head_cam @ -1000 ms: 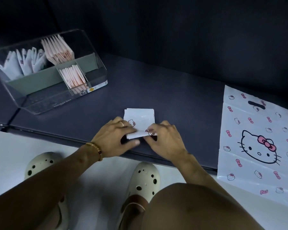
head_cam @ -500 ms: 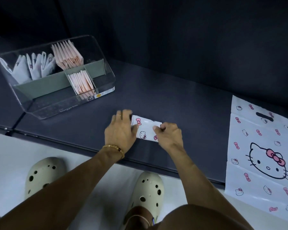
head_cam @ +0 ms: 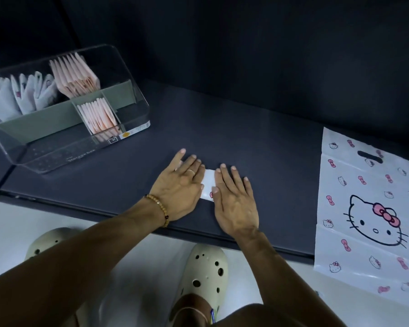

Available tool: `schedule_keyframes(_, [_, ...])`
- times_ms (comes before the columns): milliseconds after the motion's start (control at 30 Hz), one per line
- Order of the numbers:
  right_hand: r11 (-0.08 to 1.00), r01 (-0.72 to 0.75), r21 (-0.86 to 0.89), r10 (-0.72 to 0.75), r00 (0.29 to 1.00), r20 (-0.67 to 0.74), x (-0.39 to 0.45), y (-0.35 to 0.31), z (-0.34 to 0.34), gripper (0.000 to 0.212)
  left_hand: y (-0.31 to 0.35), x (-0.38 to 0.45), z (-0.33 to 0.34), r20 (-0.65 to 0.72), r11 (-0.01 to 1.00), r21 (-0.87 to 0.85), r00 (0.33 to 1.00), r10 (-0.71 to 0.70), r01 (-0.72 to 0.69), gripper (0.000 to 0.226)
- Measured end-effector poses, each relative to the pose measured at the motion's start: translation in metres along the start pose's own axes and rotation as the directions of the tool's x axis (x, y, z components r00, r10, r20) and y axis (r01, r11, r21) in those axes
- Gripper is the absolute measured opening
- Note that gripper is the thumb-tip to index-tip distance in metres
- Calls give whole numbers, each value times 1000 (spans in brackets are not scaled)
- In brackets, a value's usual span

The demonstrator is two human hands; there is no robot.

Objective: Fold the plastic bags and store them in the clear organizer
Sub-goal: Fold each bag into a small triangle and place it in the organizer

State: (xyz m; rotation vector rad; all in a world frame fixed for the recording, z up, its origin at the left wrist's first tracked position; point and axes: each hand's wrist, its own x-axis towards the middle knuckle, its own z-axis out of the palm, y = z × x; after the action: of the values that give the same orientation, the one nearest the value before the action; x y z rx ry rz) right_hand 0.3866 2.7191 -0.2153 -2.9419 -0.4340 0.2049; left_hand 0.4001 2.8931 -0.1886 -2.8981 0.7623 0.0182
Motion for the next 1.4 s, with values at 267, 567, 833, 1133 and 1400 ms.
schedule_keyframes(267, [1000, -30, -5, 30, 998, -63, 0, -3, 3, 61, 16, 20, 6, -4, 995, -97, 1000, 16, -17, 55])
schedule_keyframes(567, [998, -19, -66, 19, 1000, -10, 4, -3, 5, 61, -34, 1, 20, 23, 967, -254, 999, 22, -16, 60])
schedule_keyframes(833, [997, -25, -66, 23, 999, -27, 3, -4, 4, 60, -71, -23, 25, 63, 882, -455, 992, -105, 122, 57])
schedule_keyframes(1133, [999, -9, -40, 7, 999, -52, 2, -3, 5, 59, -38, 26, -13, 234, 891, -406, 966, -111, 201, 55])
schedule_keyframes(1400, [999, -21, 41, 25, 996, -91, 2, -4, 3, 61, -35, 36, -17, 411, 834, -463, 906, -98, 300, 49])
